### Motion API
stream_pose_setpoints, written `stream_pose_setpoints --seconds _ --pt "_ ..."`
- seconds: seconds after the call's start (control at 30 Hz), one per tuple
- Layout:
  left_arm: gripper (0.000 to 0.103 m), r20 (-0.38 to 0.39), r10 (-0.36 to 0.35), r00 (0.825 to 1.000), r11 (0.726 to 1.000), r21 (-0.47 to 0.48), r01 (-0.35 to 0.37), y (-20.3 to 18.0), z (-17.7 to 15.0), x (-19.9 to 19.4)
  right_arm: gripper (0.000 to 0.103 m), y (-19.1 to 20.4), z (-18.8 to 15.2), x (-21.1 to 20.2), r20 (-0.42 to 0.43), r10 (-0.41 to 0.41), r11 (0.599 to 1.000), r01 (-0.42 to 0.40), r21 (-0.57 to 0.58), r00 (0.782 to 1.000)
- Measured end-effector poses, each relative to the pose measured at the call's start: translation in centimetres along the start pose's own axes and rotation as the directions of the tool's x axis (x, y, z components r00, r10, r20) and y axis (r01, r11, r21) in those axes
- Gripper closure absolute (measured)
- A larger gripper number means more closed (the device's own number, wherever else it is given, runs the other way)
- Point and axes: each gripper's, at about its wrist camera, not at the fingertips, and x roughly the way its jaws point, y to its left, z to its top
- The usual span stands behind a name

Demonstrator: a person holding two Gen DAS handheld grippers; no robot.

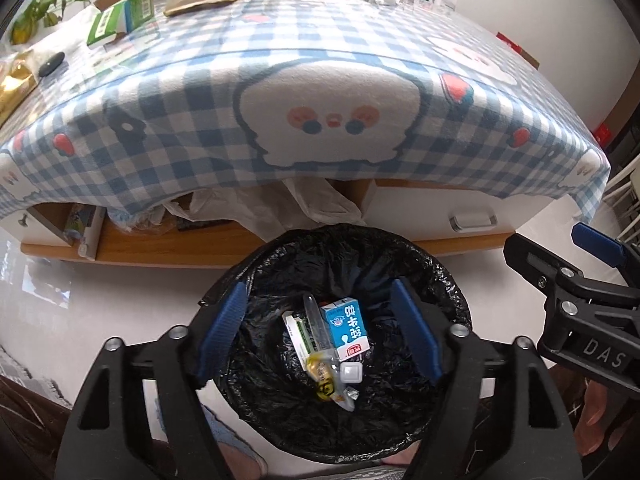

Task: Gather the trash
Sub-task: 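Open the left tool dropping the yellow packet while the right tool drops the pill bottle, then move both tools back up toward the table items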

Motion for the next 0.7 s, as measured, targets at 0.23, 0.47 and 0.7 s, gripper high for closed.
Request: stream_pose_setpoints --seconds 0.23,0.47,0.7 --pt "0.013 0.05 0.024 0.998 1.0 0.001 -0.024 2.1 0.3 -1.8 0.008 0.8 0.5 -0.4 0.024 0.015 1.0 -0.015 0.0 1.0" --pt "0.006 0.095 0.059 0.994 0.998 0.009 -0.06 4.2 1.0 -4.1 0.008 1.5 1.1 -1.4 0.056 0.034 0.999 -0.033 -0.003 0.998" --pt "0.006 0.111 0.092 0.99 0.996 -0.023 -0.09 6.4 2.4 -6.2 0.008 2.6 2.3 -3.1 0.105 0.053 0.999 -0.051 -0.016 0.993"
